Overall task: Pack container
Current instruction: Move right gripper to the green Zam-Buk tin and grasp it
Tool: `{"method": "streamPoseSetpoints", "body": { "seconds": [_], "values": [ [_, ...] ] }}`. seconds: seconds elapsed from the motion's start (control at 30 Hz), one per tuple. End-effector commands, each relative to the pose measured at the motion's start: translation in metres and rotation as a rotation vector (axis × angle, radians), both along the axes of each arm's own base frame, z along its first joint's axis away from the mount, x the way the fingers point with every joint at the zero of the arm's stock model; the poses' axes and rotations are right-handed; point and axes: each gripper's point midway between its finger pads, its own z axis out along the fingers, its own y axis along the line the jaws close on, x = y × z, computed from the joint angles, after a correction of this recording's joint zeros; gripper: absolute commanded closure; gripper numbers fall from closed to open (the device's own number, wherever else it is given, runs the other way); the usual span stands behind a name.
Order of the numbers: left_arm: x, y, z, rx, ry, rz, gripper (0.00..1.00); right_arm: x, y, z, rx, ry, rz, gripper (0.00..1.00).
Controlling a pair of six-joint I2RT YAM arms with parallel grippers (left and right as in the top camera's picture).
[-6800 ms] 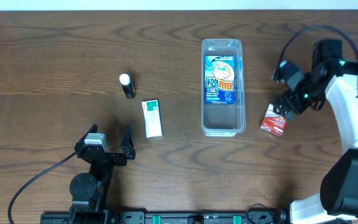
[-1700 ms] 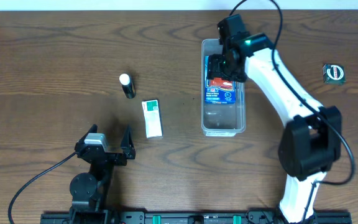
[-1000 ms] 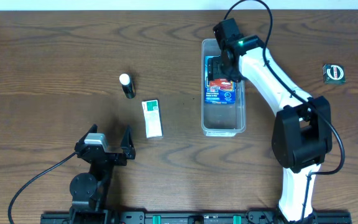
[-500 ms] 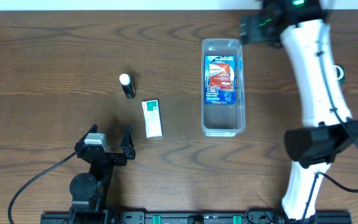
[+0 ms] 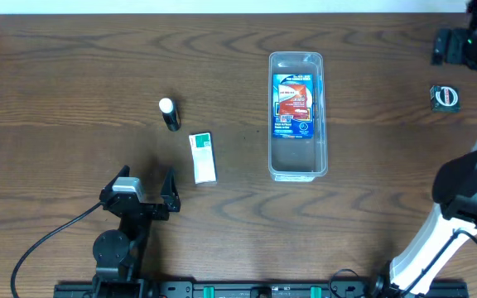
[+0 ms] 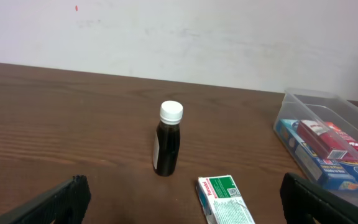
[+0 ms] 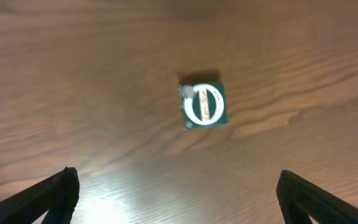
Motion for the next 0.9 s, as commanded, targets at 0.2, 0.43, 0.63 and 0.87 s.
{"method": "streamPoseSetpoints", "body": {
  "seconds": [0.2, 0.43, 0.63, 0.87],
  "values": [
    [-0.001, -0.003, -0.015, 0.018, 0.044, -0.016, 0.02, -0.007, -0.050, -0.058, -0.024, 0.021, 0.074, 0.01],
    [-0.001, -0.003, -0.015, 0.018, 0.044, -0.016, 0.02, 0.003, -0.048, -0.085, 0.033, -0.044, 0.214, 0.01],
    [-0.001, -0.003, -0.015, 0.018, 0.044, -0.016, 0.02, 0.012, -0.053, -0.102, 0.015, -0.066, 0.221, 0.01],
    [-0.001, -0.003, -0.015, 0.018, 0.044, -0.016, 0.02, 0.017, -0.053, -0.135, 0.045, -0.036, 0.223, 0.01]
  ]
}}
